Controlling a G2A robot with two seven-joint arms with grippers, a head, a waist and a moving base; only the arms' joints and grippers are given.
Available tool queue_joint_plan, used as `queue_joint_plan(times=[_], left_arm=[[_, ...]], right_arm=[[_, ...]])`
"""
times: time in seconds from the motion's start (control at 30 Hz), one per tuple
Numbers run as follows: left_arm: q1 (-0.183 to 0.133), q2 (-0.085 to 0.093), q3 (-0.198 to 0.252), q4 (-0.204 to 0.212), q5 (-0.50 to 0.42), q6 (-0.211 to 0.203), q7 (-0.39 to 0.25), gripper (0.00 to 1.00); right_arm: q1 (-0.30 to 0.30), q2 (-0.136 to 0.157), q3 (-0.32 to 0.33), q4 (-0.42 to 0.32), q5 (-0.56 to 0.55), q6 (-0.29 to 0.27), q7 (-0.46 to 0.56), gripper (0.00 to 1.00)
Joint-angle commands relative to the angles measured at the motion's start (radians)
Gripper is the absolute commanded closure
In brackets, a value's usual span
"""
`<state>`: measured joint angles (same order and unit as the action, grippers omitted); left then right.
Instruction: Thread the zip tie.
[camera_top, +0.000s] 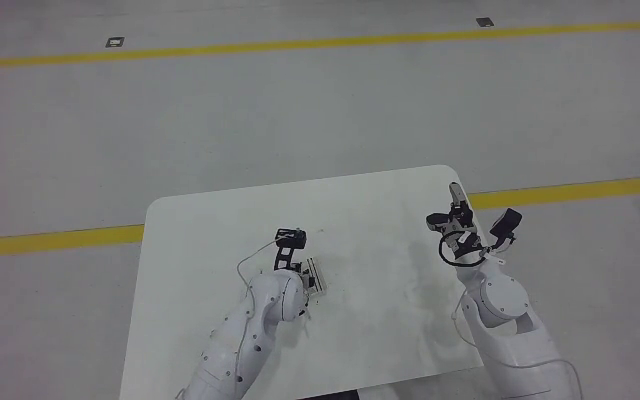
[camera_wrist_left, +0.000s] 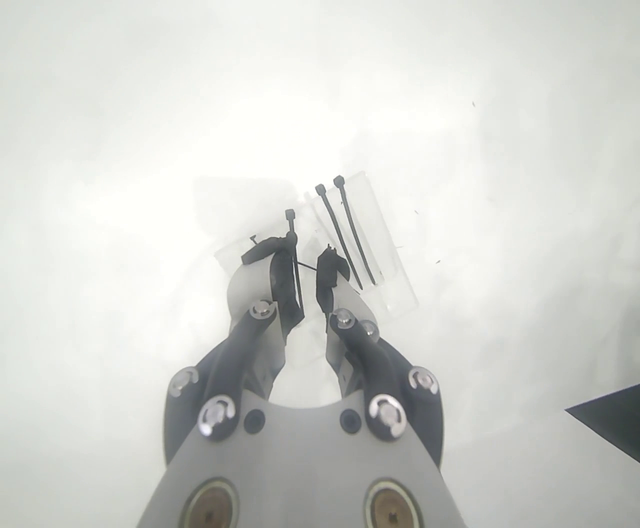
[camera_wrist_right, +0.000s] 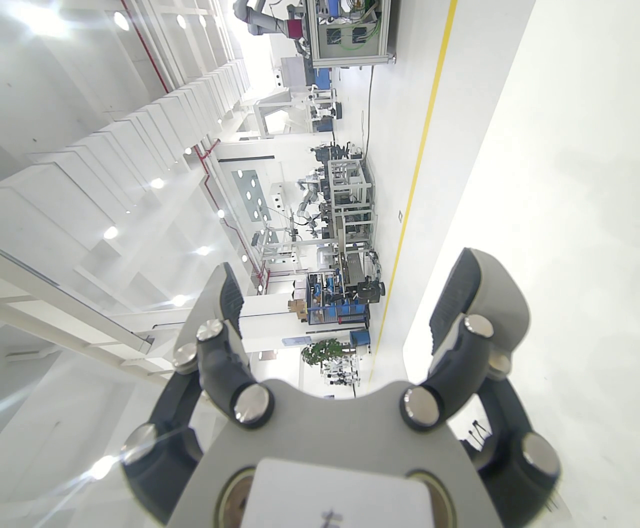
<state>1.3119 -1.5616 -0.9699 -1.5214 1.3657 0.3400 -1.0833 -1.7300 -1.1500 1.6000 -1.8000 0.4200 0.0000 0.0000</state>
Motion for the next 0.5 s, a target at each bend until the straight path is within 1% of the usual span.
queue_joint_plan(times=[0.0,0.13,0.2,0.23,0.47], left_arm=[[0.002,-0.013,-0.003,0.007,0.015,0.0,-0.007,0.86],[-0.001,-0.033,-0.007,0.026,0.036,0.0,-0.017,0.85],[-0.004,-0.042,-0.012,0.038,0.046,0.0,-0.021,0.82],[-0.005,-0.046,-0.013,0.042,0.052,0.0,-0.022,0.82],[0.0,-0.071,-0.025,0.052,0.093,0.0,-0.026,0.82]], right_arm=[[0.0,0.0,0.0,0.0,0.0,0.0,0.0,0.0],[0.0,0.0,0.0,0.0,0.0,0.0,0.0,0.0],[0.0,0.0,0.0,0.0,0.0,0.0,0.0,0.0],[0.0,0.0,0.0,0.0,0.0,0.0,0.0,0.0],[0.0,0.0,0.0,0.0,0.0,0.0,0.0,0.0]])
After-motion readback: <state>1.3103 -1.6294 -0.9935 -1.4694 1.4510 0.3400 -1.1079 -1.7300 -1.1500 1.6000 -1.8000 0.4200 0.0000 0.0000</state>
